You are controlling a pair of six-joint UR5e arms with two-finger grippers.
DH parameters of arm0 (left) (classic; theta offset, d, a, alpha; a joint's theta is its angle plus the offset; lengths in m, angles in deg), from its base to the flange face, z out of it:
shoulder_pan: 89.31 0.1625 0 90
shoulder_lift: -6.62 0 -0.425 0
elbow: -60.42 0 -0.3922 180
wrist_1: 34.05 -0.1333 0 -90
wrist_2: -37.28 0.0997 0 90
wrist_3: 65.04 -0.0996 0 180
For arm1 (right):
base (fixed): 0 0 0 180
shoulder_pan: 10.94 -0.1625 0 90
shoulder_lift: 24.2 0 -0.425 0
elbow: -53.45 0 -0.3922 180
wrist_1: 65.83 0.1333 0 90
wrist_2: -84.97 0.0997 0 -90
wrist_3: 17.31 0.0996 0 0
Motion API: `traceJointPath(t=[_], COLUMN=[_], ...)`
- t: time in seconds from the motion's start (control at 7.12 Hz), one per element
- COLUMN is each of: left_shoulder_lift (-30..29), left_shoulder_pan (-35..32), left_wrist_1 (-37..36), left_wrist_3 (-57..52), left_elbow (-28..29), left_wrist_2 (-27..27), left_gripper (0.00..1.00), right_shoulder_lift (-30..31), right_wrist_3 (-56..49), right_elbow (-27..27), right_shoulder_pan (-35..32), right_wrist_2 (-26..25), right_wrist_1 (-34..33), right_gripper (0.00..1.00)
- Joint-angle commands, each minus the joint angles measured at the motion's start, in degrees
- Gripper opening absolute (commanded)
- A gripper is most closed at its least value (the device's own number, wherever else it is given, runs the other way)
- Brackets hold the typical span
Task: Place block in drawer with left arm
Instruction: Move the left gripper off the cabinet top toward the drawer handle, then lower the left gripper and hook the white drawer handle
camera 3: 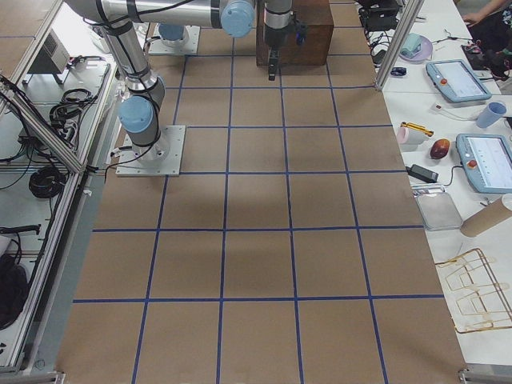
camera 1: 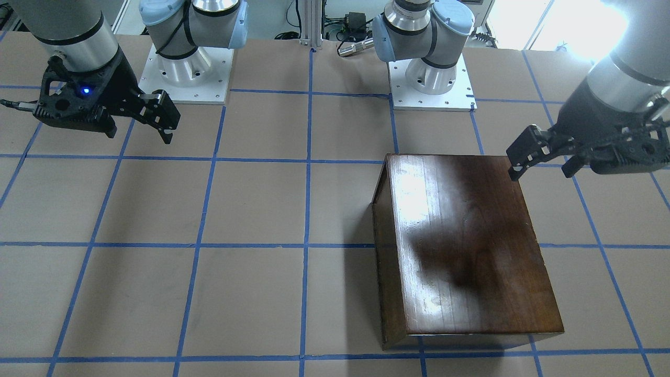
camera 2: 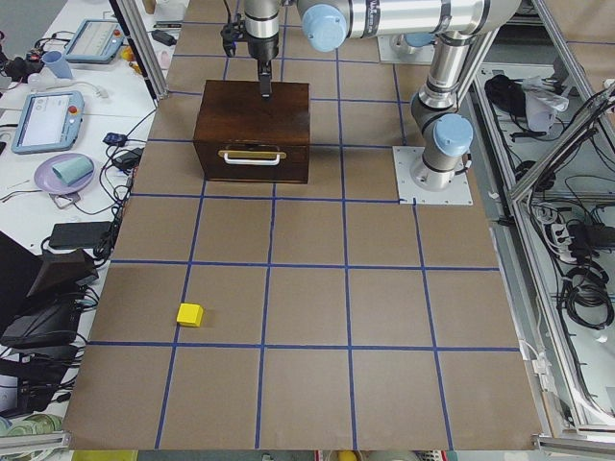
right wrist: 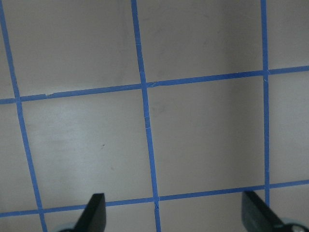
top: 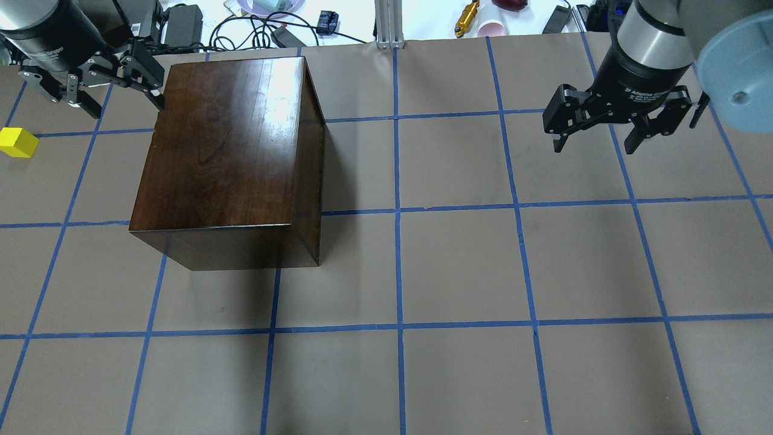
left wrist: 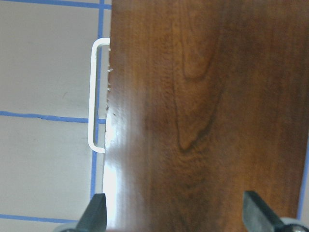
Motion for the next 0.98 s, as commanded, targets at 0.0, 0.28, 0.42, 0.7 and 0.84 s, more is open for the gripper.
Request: traceJointPath(t=[0.0, 0.28, 0.42, 0.7, 0.84], left_shoulder_lift=[-5.1, -11.6, -14.5, -17.8, -18.1], left_shoulder_pan=[3.9, 7.1, 7.3, 9.0, 11.1], left_wrist_1=[-4.9, -10.1, -10.3, -10.0, -9.4], left_wrist_3=[-2.8, -9.5, -9.8, -17.8, -19.2], left_elbow=[0.5, 2.9, 5.1, 6.7, 5.9], left_wrist_2=[0.0, -0.2, -0.4, -0.9, -3.6], left_gripper=[1.0, 1.0, 1.0, 1.0, 1.0], right_shoulder_lift=[0.0, 0.0, 0.0, 0.0, 0.0], right_wrist_3=[0.0, 0.0, 0.0, 0.0, 0.0], right_elbow=[0.0, 0.0, 0.0, 0.0, 0.0], right_shoulder_pan=[0.0, 0.0, 0.0, 0.0, 0.0], right_wrist_2=[0.0, 0.0, 0.0, 0.0, 0.0], right_wrist_1=[0.0, 0.0, 0.0, 0.0, 0.0], right_gripper=[1.0, 1.0, 1.0, 1.0, 1.0])
